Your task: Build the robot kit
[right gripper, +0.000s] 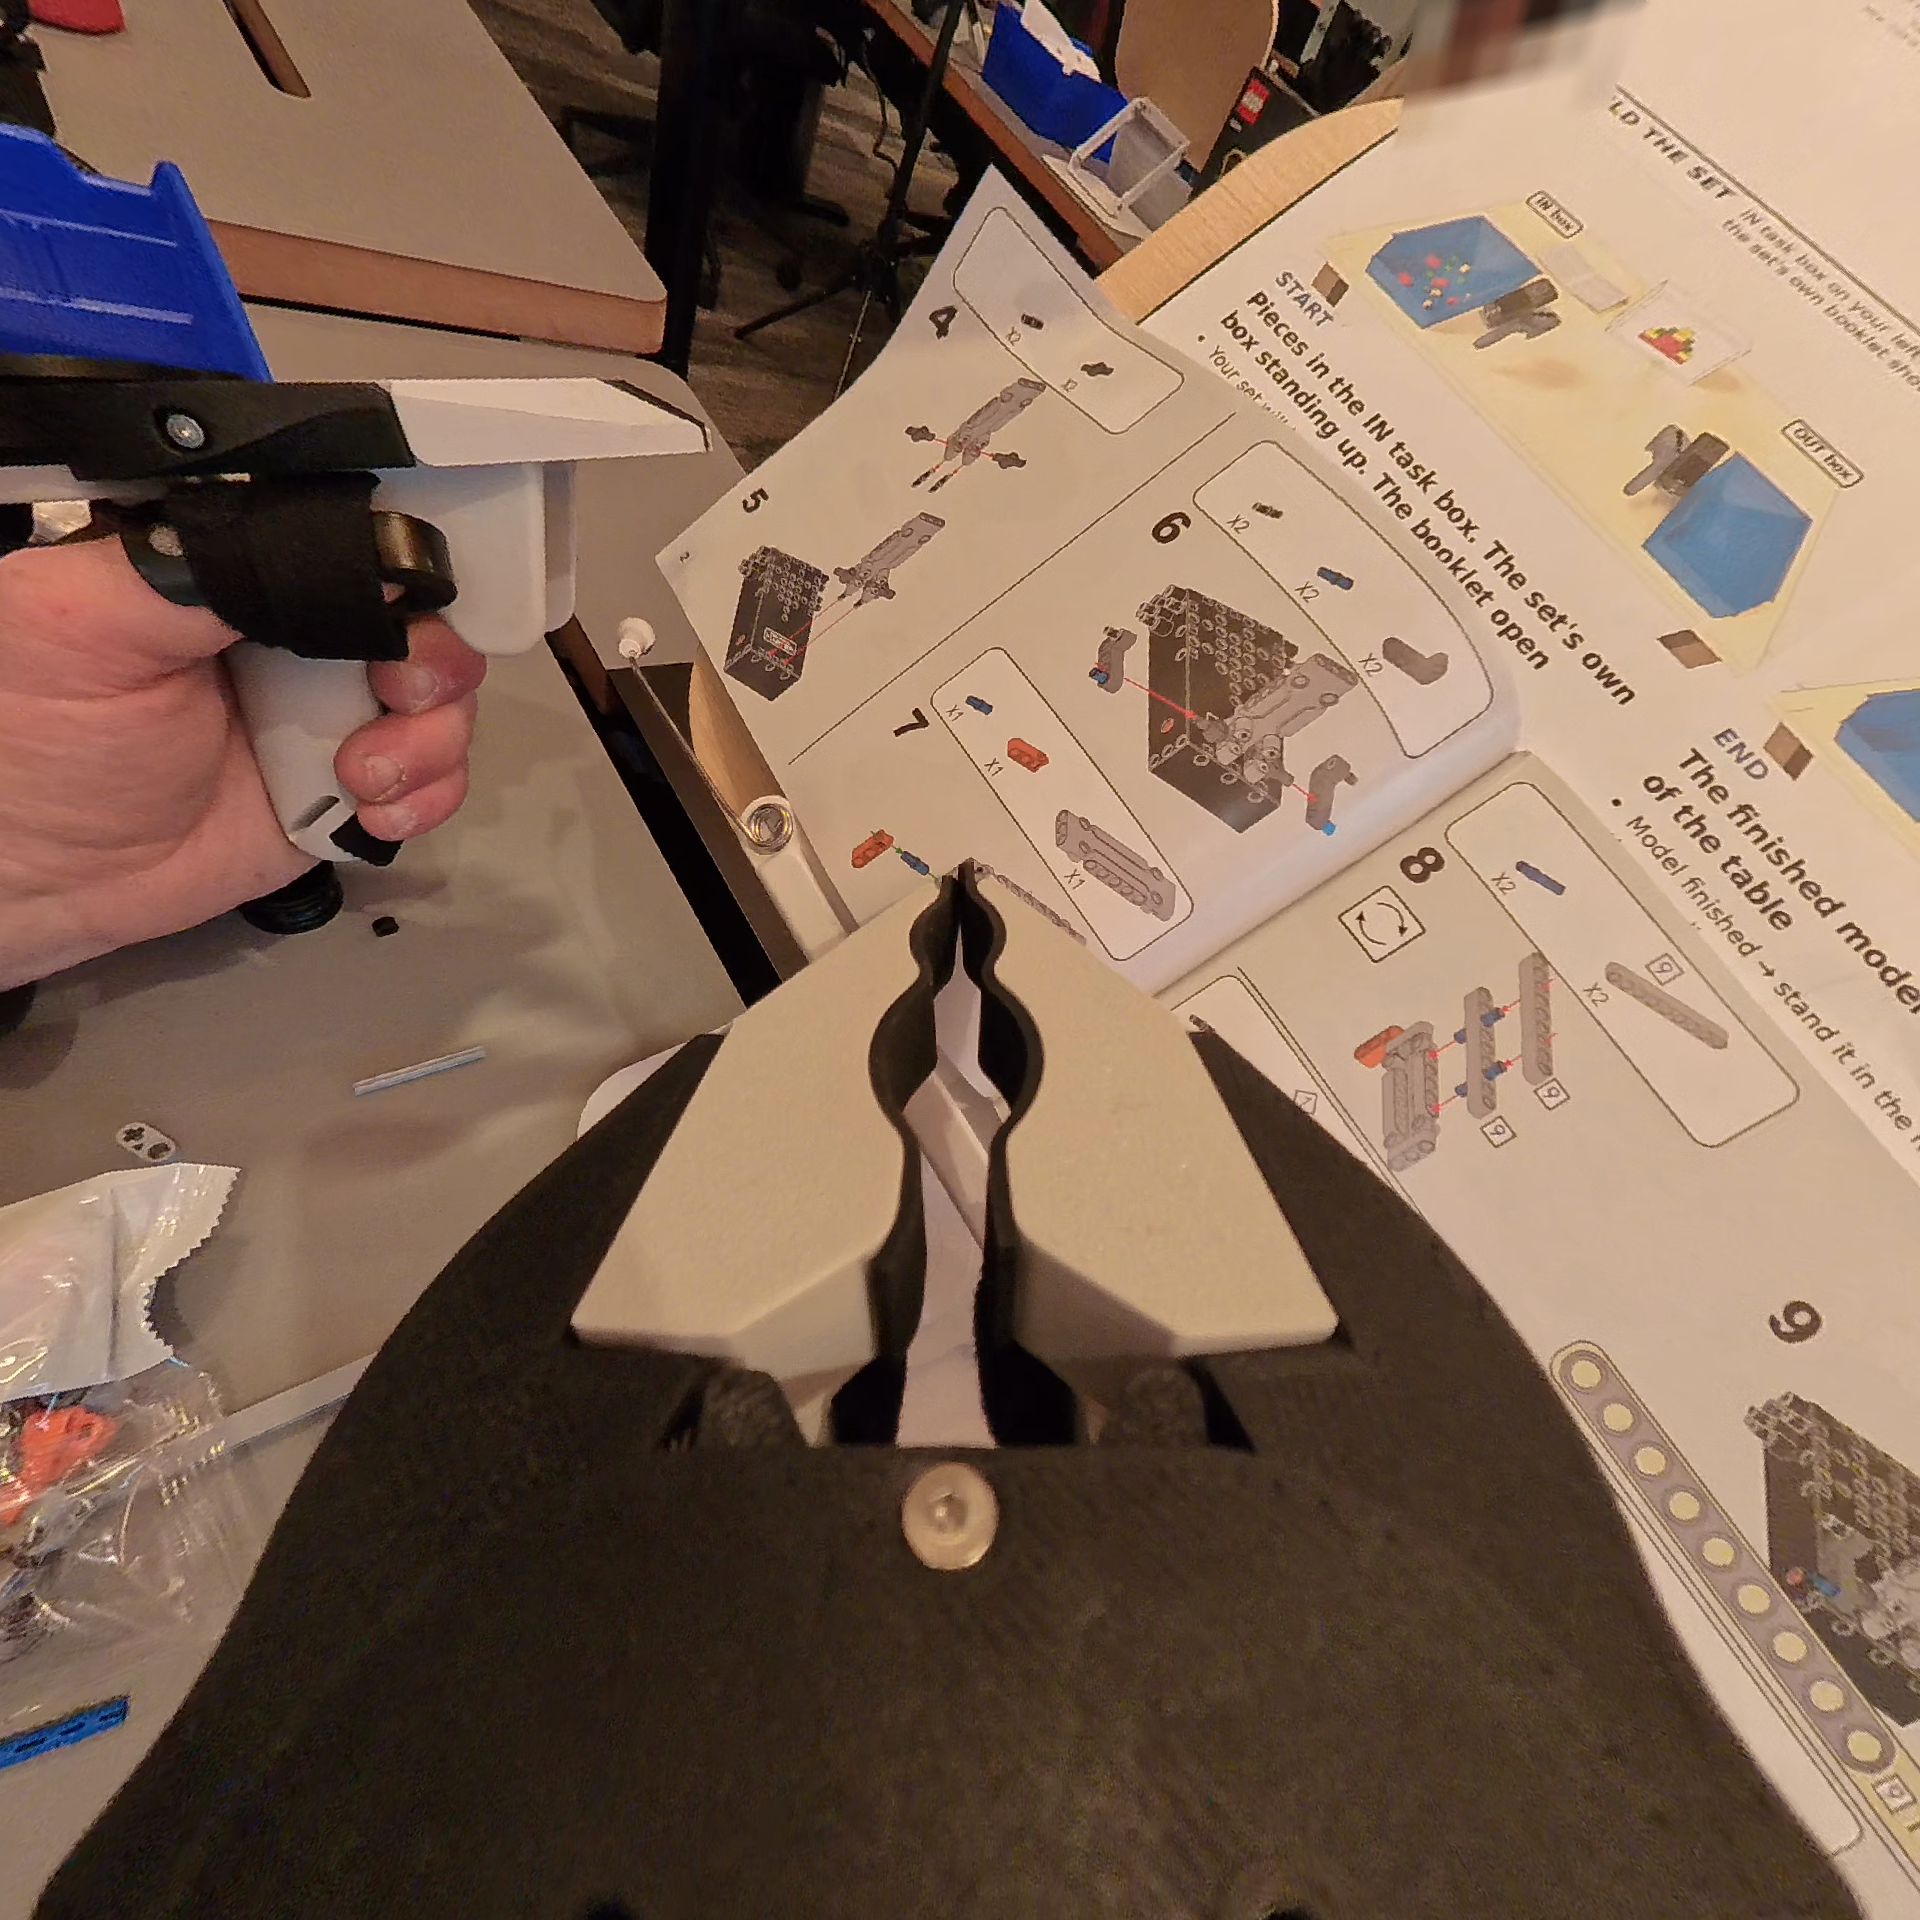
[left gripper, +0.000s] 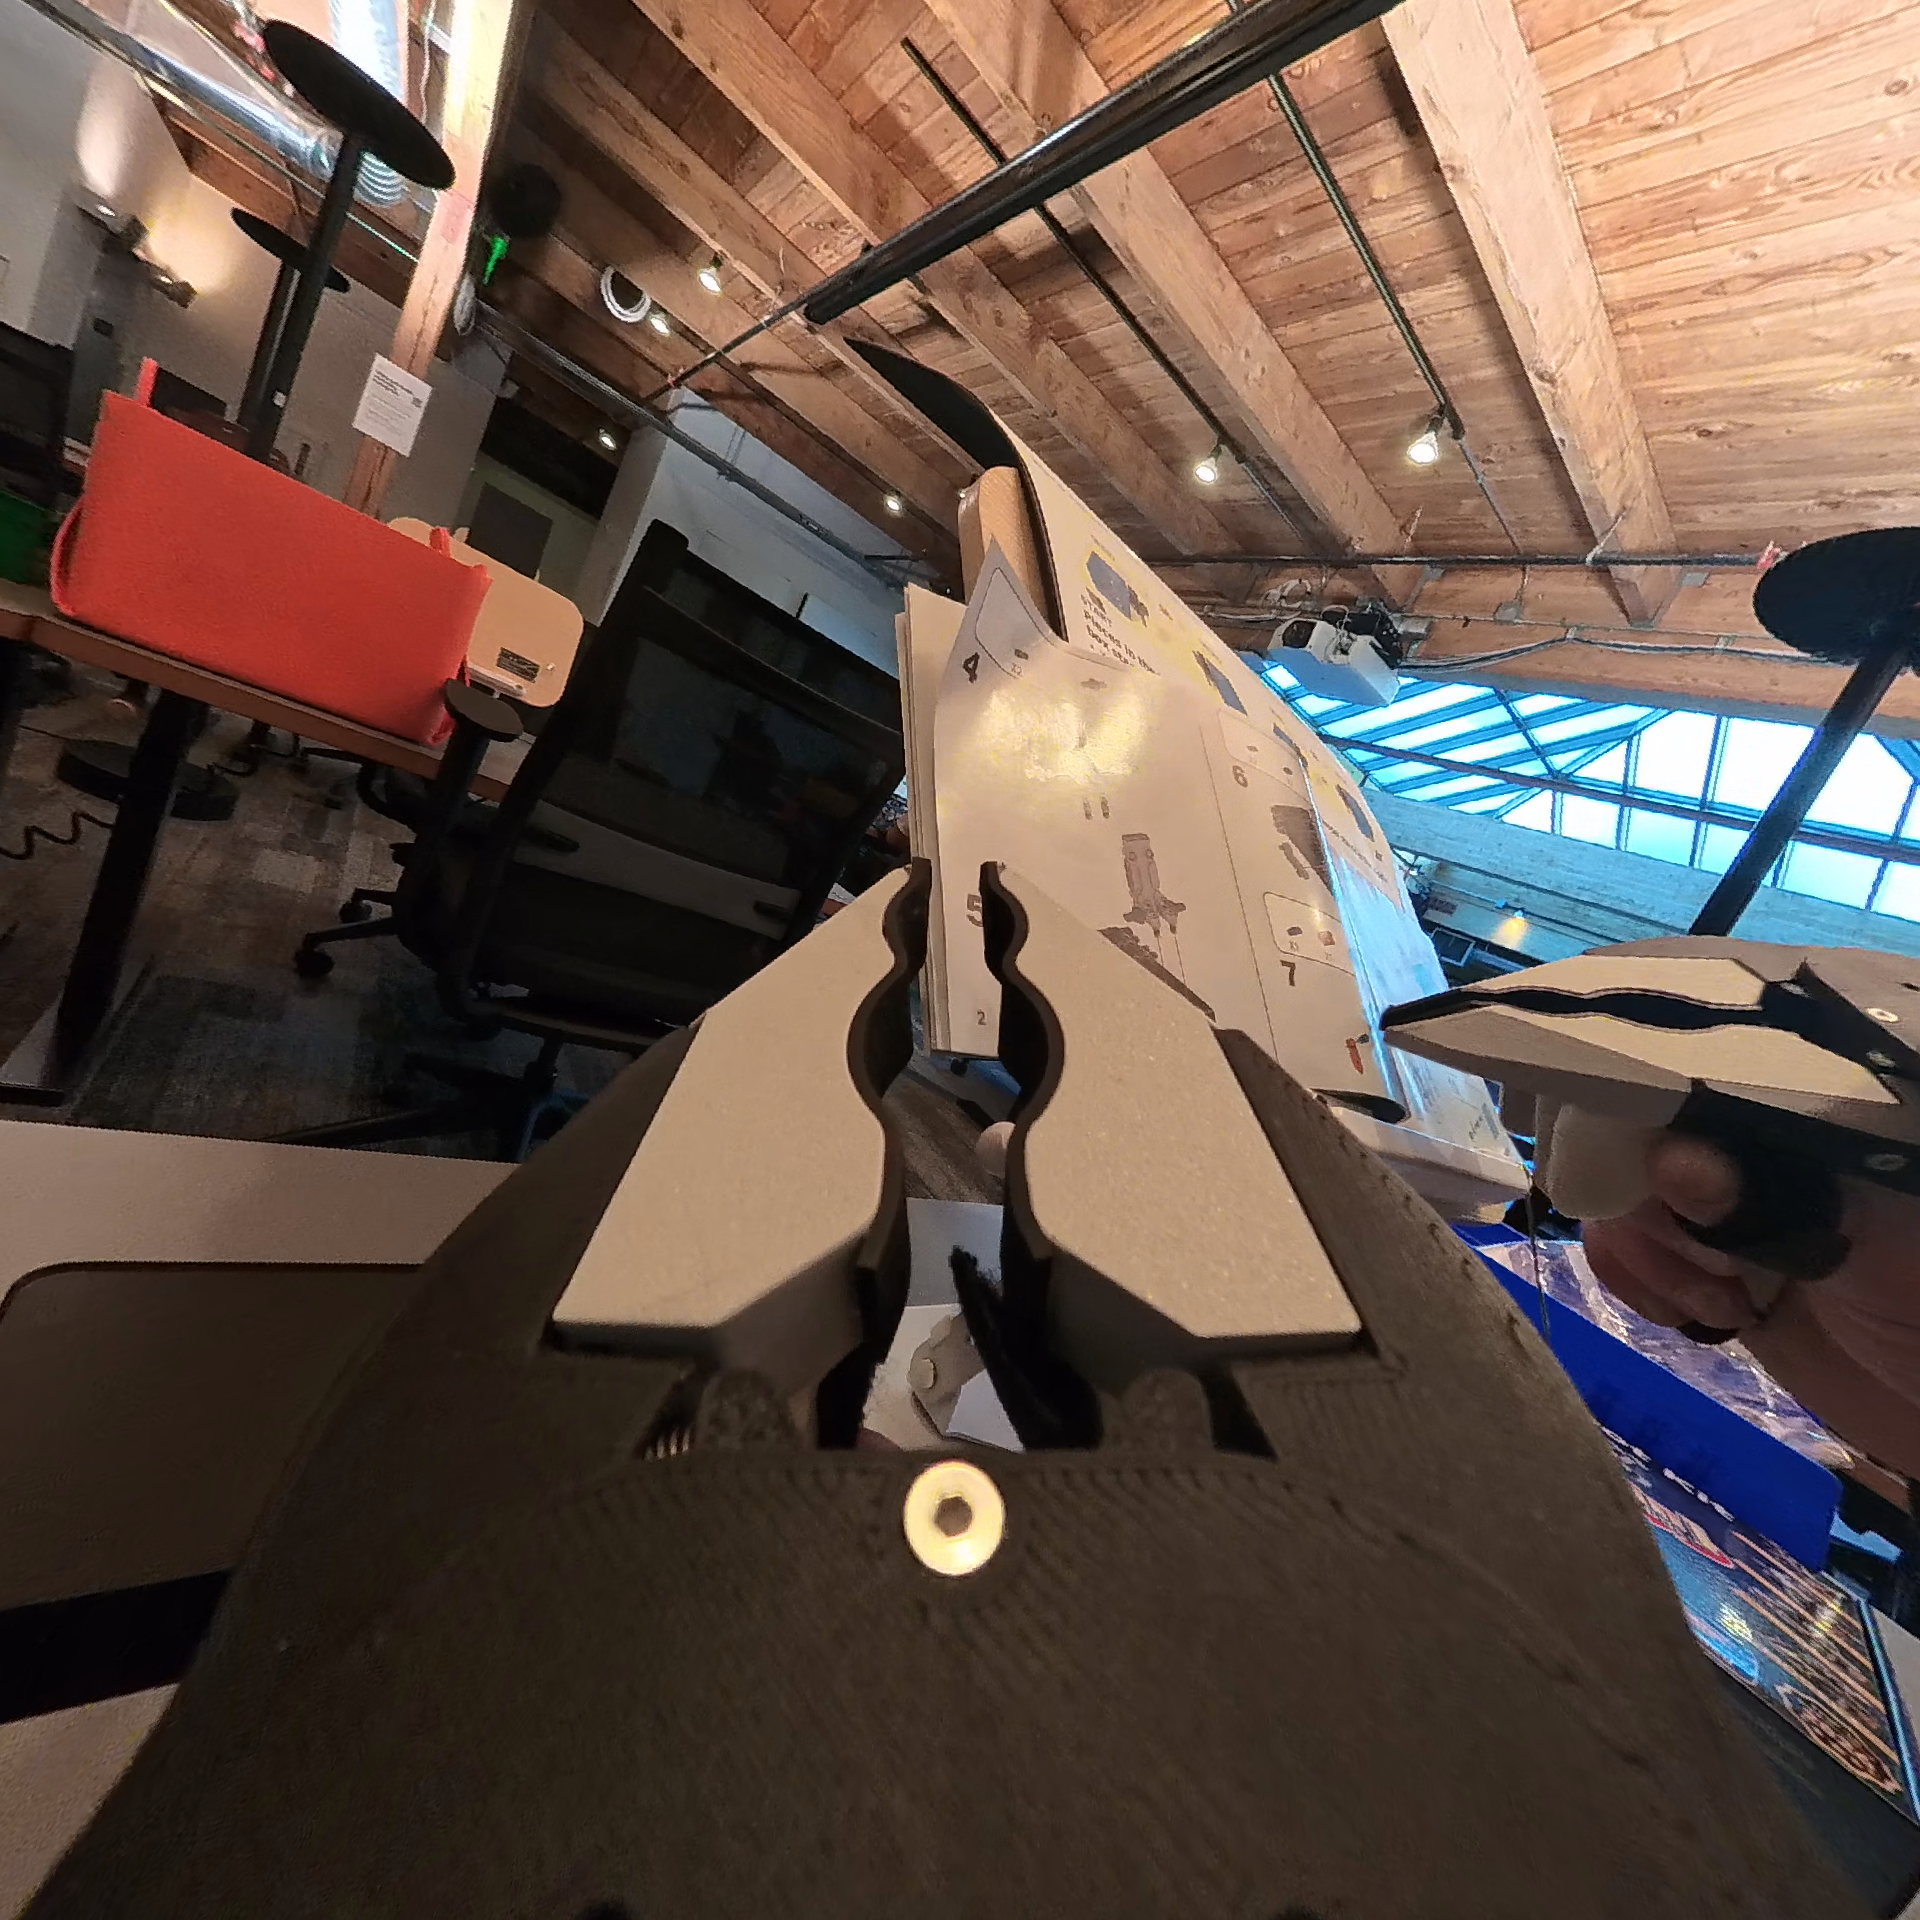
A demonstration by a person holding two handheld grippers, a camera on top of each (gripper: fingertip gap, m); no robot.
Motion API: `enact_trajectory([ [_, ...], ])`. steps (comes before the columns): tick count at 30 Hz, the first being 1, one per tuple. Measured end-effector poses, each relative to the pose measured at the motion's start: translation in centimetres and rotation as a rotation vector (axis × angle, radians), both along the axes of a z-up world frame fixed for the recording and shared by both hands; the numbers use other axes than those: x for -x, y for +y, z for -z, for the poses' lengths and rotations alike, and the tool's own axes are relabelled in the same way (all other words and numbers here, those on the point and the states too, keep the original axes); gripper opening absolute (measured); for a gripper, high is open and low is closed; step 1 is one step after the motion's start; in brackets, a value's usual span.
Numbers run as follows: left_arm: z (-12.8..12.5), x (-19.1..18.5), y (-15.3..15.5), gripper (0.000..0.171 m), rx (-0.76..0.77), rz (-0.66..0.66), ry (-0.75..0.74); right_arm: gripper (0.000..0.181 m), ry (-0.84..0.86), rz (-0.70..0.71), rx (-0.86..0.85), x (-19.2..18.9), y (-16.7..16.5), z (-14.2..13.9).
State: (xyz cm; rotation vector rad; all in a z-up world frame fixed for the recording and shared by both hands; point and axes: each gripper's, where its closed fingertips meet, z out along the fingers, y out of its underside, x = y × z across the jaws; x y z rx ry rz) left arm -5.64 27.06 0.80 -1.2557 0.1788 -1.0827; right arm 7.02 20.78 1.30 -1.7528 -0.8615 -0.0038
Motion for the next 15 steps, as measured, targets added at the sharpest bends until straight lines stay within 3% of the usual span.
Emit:
enact_trajectory([
  [15,-0.1,0.1,0.1,0.010,0.007,0.004,-0.011,0.000,-0.005,0.001,-0.035,-0.2,-1.5,-1.2],
])
